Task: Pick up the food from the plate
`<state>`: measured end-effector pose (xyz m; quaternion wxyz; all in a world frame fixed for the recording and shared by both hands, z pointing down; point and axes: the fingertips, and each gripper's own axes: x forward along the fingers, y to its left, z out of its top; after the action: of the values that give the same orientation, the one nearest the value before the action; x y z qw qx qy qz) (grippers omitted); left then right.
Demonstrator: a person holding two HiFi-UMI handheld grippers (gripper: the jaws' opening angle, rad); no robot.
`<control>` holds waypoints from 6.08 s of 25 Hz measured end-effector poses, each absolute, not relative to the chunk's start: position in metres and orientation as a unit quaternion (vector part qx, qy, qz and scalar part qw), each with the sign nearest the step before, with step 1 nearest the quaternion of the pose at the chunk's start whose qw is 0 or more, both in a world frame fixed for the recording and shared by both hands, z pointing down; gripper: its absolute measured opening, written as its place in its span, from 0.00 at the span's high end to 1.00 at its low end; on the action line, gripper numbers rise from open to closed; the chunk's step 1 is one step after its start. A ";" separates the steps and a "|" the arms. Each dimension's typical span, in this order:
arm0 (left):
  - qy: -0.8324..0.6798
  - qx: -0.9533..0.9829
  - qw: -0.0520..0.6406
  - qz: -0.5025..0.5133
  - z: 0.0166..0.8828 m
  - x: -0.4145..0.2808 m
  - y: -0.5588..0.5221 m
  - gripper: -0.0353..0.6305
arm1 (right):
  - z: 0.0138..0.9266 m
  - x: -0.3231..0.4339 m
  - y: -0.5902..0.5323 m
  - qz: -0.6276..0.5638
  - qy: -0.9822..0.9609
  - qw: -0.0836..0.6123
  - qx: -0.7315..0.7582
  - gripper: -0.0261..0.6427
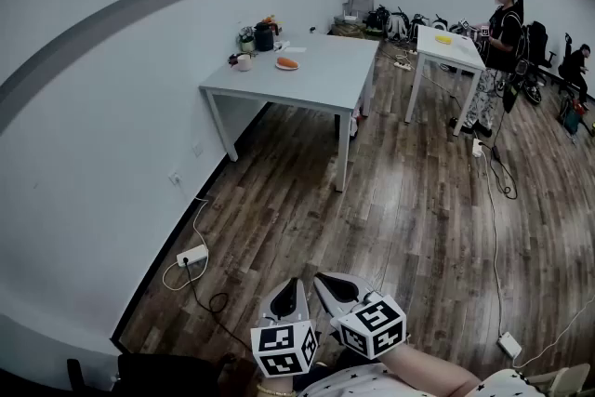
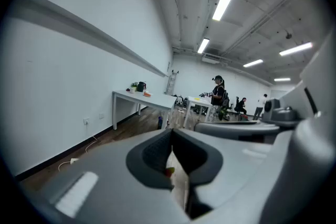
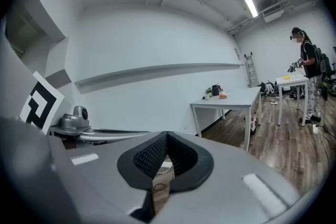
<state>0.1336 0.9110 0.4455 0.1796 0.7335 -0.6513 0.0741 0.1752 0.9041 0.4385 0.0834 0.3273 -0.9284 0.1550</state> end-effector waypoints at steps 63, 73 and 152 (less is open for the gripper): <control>-0.582 0.786 0.172 0.113 0.448 -0.074 0.053 0.94 | 0.439 -0.017 0.044 0.132 -0.891 0.094 0.424 0.96; -0.585 0.781 0.191 0.111 0.471 -0.115 -0.082 0.94 | 0.453 -0.058 -0.118 0.098 -0.898 0.145 0.403 0.96; -0.541 0.793 0.217 0.177 0.508 -0.082 -0.271 0.94 | 0.496 -0.018 -0.268 0.201 -0.872 0.141 0.424 0.65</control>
<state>-0.0818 -0.2712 0.5080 0.2167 0.7928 -0.5414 0.1772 -0.0177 -0.2683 0.4960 0.1414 0.4239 -0.8716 0.2015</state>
